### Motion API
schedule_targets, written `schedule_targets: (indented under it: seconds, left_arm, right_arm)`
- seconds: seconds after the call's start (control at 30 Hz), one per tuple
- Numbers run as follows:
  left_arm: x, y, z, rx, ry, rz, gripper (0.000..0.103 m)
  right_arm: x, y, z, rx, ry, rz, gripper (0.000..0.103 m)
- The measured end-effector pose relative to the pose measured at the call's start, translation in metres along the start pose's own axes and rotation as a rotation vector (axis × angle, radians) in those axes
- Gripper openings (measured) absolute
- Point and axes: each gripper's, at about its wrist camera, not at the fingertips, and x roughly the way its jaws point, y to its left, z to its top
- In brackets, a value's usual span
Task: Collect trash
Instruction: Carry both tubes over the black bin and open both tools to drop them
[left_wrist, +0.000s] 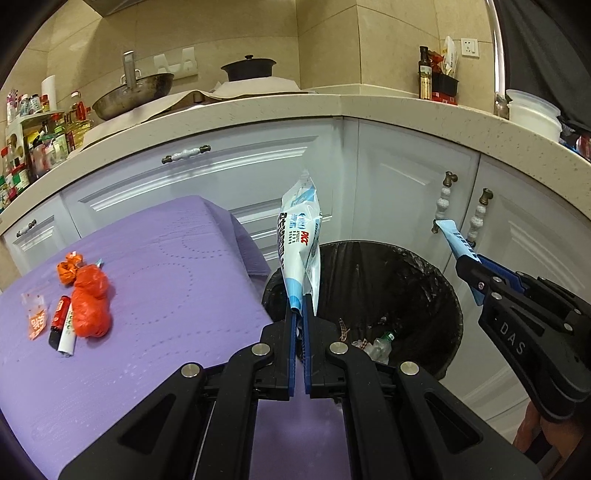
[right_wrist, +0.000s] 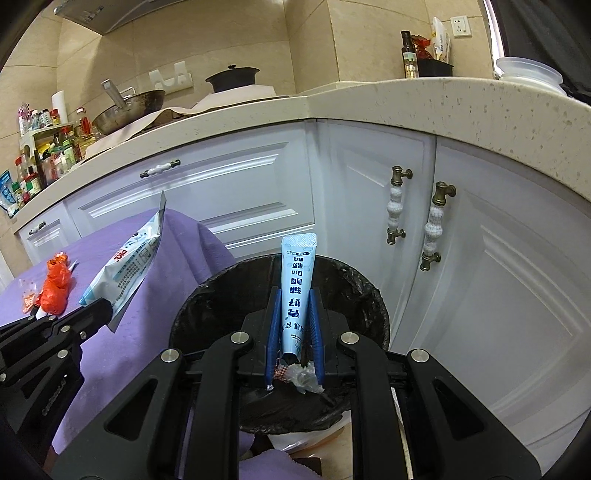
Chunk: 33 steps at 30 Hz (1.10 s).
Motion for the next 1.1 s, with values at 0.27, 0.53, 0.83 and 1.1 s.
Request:
schedule_targets:
  seconds: [0.27, 0.53, 0.83, 1.1]
  left_arm:
    - [0.020, -0.008, 0.006, 0.011, 0.011, 0.006, 0.004]
    - [0.034, -0.010, 0.004, 0.021, 0.033, 0.010, 0.020]
    - [0.028, -0.004, 0.004, 0.003, 0.023, 0.010, 0.032]
    - [0.018, 0.009, 0.006, -0.020, 0.007, 0.025, 0.039]
  right_arm:
    - [0.016, -0.008, 0.001, 0.014, 0.004, -0.008, 0.016]
    - [0.030, -0.011, 0.000, 0.027, 0.008, -0.028, 0.035]
    - [0.025, -0.009, 0.000, 0.023, 0.004, -0.036, 0.036]
    - [0.018, -0.005, 0.002, 0.023, -0.009, -0.043, 0.043]
